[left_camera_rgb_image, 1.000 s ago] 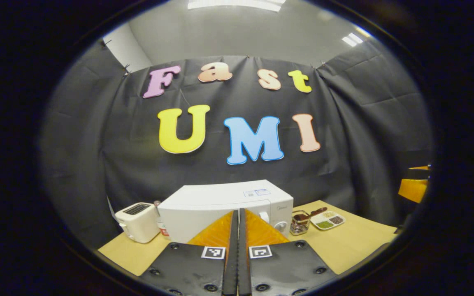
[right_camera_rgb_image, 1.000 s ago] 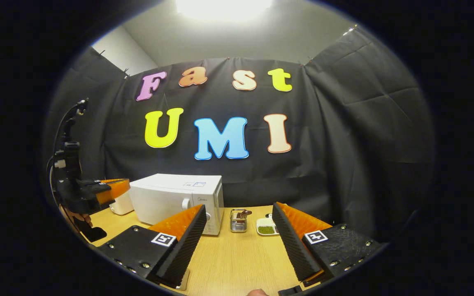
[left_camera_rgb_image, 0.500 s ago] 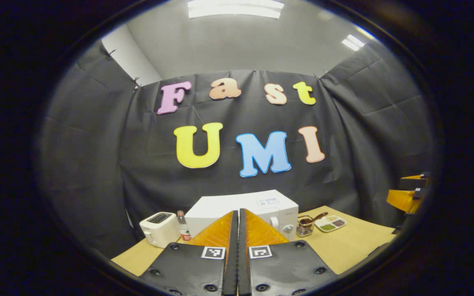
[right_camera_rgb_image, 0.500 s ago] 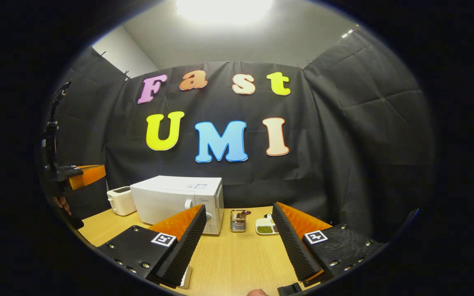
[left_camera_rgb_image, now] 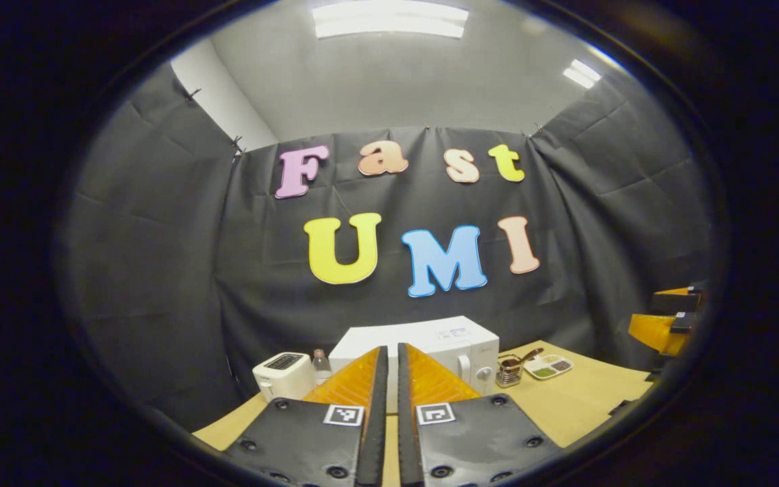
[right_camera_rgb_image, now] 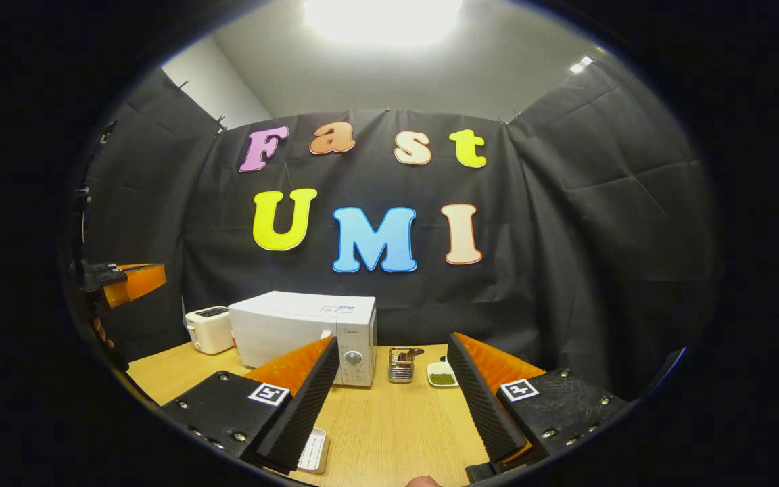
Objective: Open the microwave oven with the left hand, put the food in, and close the microwave oven.
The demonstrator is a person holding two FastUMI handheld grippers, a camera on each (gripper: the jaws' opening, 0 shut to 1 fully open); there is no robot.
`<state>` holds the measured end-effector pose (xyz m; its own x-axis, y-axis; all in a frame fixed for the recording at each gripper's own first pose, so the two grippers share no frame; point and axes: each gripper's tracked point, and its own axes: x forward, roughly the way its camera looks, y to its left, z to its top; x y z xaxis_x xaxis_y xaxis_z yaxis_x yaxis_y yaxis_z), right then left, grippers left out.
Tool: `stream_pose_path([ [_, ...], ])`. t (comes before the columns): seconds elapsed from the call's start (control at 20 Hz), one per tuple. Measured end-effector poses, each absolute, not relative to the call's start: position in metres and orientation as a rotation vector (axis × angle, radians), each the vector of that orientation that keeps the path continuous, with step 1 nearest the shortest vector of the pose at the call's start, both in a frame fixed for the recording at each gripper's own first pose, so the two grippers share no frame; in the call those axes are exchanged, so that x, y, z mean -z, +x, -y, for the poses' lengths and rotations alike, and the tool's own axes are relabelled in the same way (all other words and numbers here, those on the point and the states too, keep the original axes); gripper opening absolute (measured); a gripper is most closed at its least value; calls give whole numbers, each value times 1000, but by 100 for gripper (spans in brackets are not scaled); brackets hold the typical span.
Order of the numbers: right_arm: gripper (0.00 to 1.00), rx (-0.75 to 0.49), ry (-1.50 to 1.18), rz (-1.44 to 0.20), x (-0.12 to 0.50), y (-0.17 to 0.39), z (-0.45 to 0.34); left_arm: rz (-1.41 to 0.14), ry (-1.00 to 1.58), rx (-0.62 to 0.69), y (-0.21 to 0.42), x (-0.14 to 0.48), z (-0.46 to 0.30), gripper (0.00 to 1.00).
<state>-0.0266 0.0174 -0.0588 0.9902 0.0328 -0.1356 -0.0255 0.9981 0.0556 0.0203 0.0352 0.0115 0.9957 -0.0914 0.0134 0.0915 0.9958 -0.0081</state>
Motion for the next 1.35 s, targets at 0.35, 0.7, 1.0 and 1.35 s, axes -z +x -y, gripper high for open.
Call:
stream_pose_path([
  [0.35,98,-46,30,-119,47,-37,-40,7,-13,91,13,-5,-48,74],
  [0.7,98,-54,21,-106,40,-43,-54,34,-14,44,5,-8,-71,94],
  [1.0,98,-51,36,-122,45,-44,-59,46,13,36,2,-9,-77,97],
  [1.35,98,-60,34,-116,41,-43,-66,60,23,47,2,-12,-71,94],
])
